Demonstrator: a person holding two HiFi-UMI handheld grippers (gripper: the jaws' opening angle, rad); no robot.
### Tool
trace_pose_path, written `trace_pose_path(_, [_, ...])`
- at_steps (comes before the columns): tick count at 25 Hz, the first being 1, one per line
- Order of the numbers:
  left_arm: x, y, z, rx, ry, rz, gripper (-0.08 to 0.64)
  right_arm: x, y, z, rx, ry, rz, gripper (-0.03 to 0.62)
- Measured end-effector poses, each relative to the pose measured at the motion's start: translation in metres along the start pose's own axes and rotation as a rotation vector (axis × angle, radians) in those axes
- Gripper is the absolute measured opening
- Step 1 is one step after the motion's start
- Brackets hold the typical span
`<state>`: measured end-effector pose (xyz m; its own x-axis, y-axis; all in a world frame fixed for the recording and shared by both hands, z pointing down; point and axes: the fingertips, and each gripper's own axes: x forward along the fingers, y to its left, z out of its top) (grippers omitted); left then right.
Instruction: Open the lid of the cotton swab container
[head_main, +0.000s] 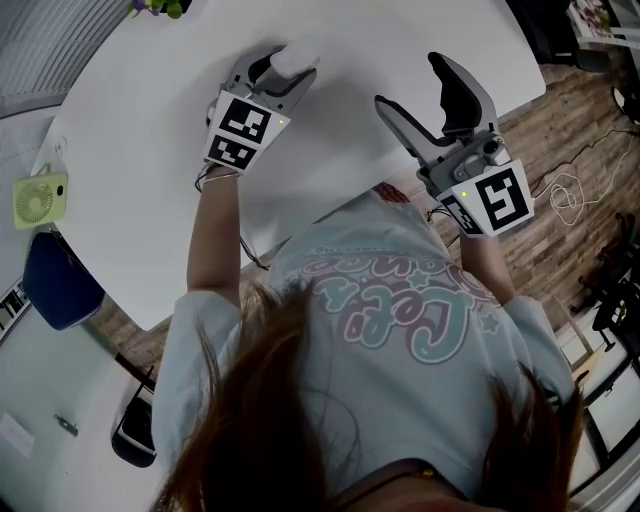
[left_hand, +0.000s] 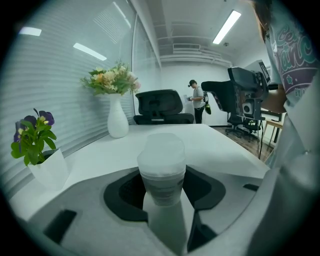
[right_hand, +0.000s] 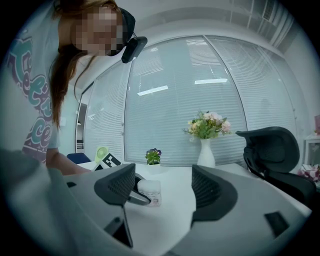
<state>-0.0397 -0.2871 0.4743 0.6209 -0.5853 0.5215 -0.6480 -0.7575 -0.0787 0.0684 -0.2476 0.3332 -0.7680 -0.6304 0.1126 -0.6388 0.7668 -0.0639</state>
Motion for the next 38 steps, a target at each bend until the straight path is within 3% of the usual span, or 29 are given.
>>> trace_pose_path(8, [0.001, -0.002, 0.000, 0.001, -0.008, -0.008, 0.190, 0.000, -0.002, -0.002, 0.004, 0.002, 0.002, 0.347])
trace_pose_path(19, [-0.007, -0.012, 0.010, 0.017, -0.048, -0.079, 0.190, 0.007, -0.001, 0.003, -0.005, 0.000, 0.033, 0.347])
trace_pose_path(38, [-0.058, -0.037, 0.039, 0.068, -0.097, -0.153, 0.189, 0.017, 0.028, 0.022, -0.040, -0.047, 0.180, 0.347])
